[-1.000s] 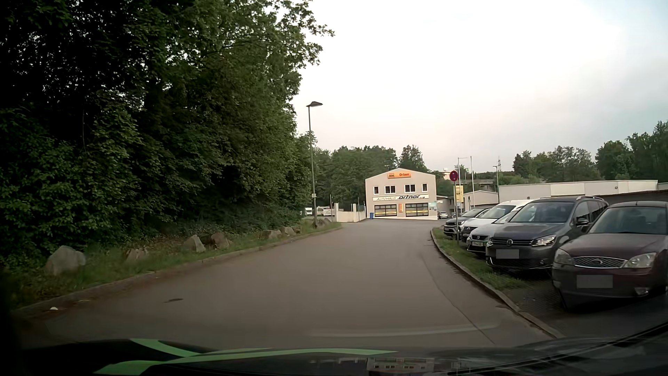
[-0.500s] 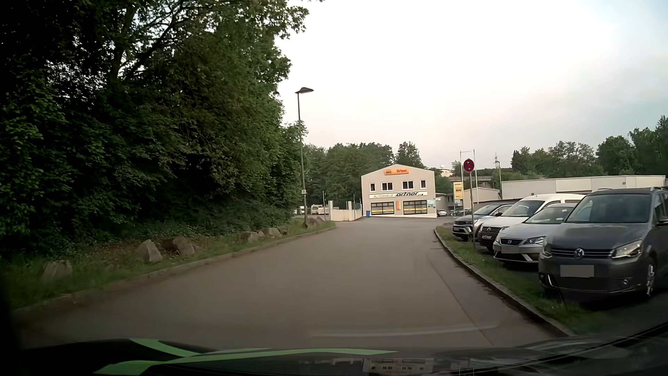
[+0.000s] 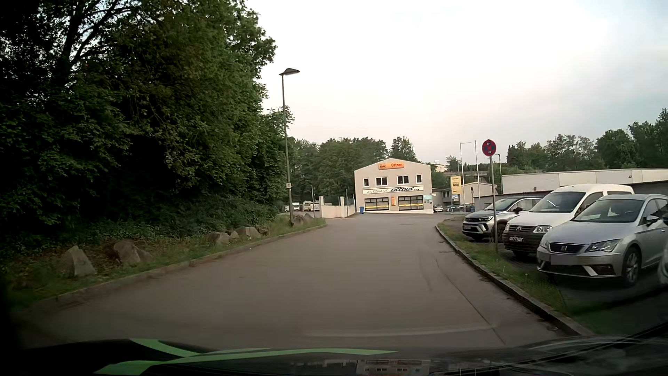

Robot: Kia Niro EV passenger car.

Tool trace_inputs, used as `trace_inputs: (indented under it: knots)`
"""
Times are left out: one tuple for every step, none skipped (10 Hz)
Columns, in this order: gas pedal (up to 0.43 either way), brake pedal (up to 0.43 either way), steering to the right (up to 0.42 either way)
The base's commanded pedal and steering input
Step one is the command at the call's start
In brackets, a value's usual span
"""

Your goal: Follow the waypoints while adhering to traffic rules and regulations

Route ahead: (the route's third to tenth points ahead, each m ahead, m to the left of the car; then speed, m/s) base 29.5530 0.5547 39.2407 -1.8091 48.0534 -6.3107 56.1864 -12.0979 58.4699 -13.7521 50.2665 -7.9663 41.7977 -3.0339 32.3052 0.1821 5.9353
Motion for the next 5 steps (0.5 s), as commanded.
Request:
trace_inputs:
  knots:
    - [0.0, 0.0, 0.03]
    - [0.0, 0.0, 0.03]
    - [0.008, 0.0, 0.033]
    - [0.02, 0.0, 0.036]
    - [0.028, 0.0, 0.036]
